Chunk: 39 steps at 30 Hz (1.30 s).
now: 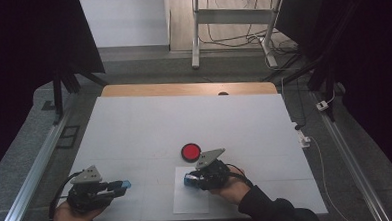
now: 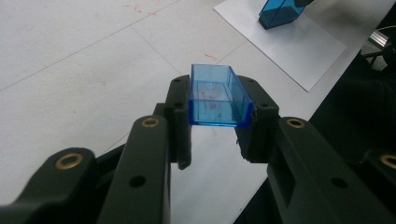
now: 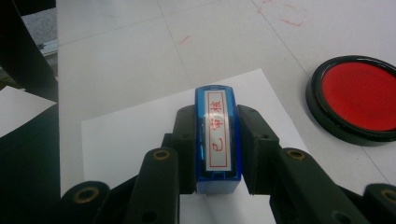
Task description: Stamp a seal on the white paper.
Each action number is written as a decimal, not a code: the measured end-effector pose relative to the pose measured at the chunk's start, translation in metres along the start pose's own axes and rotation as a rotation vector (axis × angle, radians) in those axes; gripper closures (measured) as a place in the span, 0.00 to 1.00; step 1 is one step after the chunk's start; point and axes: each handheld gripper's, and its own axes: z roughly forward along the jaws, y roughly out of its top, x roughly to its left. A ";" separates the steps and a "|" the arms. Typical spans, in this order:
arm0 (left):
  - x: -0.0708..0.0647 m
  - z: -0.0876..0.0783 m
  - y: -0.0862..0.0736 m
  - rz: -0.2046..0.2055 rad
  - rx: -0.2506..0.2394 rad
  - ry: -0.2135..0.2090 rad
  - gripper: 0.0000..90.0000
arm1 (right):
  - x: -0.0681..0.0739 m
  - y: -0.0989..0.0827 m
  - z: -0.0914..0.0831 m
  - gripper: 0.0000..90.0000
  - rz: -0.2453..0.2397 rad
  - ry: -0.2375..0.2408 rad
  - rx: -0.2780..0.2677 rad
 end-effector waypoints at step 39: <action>0.000 0.000 0.000 0.000 0.002 0.000 0.76 | -0.003 -0.002 0.000 0.79 0.028 0.015 -0.015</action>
